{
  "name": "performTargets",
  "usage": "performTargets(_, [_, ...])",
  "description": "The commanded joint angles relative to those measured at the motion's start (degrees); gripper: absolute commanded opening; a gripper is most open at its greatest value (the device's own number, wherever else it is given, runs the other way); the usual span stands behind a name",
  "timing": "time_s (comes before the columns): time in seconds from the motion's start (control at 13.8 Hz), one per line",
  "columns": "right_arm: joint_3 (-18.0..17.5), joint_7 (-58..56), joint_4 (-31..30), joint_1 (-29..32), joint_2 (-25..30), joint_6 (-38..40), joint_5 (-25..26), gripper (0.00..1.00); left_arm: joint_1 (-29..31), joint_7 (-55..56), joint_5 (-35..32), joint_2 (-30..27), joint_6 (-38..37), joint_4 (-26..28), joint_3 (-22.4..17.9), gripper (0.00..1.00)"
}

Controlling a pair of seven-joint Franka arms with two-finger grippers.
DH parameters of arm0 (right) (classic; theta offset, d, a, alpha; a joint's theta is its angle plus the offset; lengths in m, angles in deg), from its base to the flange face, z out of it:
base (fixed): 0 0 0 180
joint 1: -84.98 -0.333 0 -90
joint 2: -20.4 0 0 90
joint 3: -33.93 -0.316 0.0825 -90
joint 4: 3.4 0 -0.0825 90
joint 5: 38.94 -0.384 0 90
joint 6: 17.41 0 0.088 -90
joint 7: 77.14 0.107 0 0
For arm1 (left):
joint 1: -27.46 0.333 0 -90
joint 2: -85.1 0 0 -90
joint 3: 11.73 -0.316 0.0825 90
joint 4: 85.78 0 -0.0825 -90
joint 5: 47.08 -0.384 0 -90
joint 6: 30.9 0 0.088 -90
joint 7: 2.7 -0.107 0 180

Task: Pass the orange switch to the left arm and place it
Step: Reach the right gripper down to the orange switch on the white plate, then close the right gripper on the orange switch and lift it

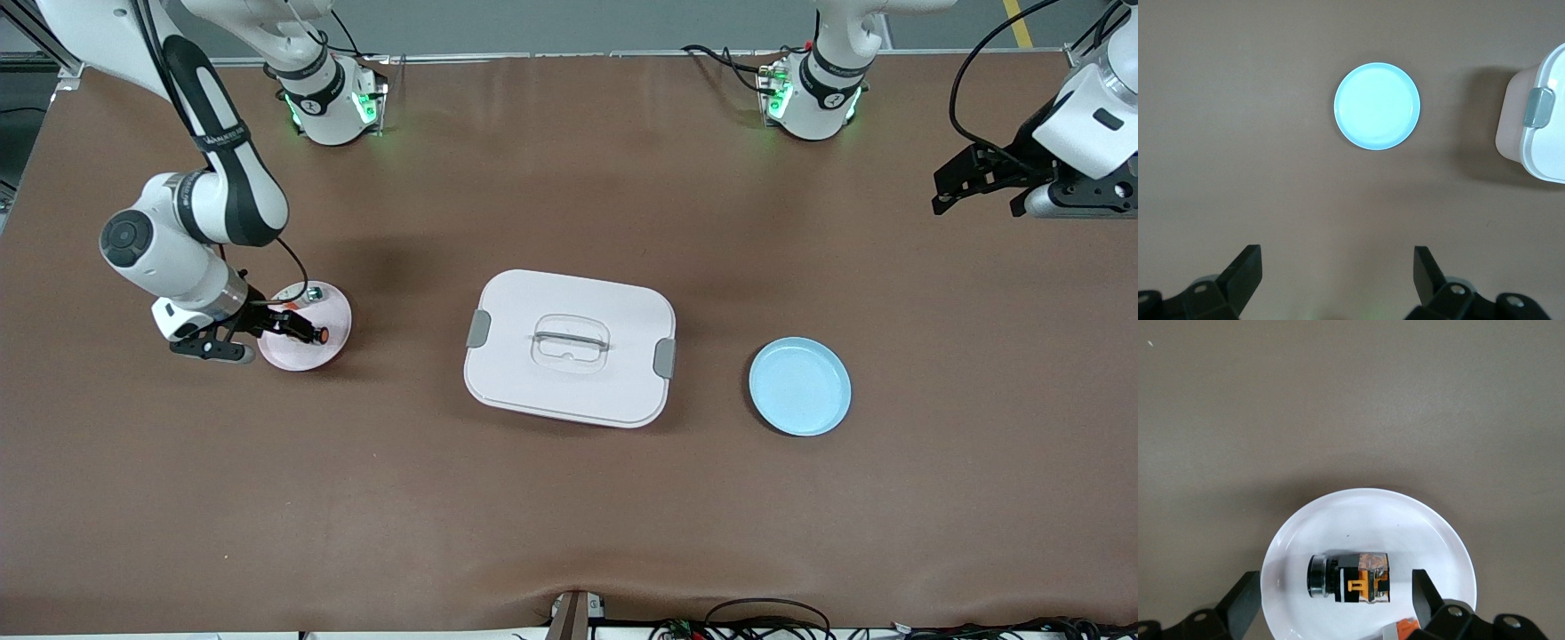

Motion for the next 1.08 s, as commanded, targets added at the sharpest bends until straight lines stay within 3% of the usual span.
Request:
performTargets(0.0, [0.3, -1.0, -1.1, -0.3, -1.4, -1.7, 0.6, 1.0, 0.0, -0.6, -1.2, 0.6, -1.0, -1.2, 0.0, 1.0])
performTargets(1.01, [0.3, -2.2, -3.0, 0.0, -6.7, -7.9, 0.6, 1.0, 0.1, -1.0, -1.2, 0.7, -1.0, -1.2, 0.0, 1.0])
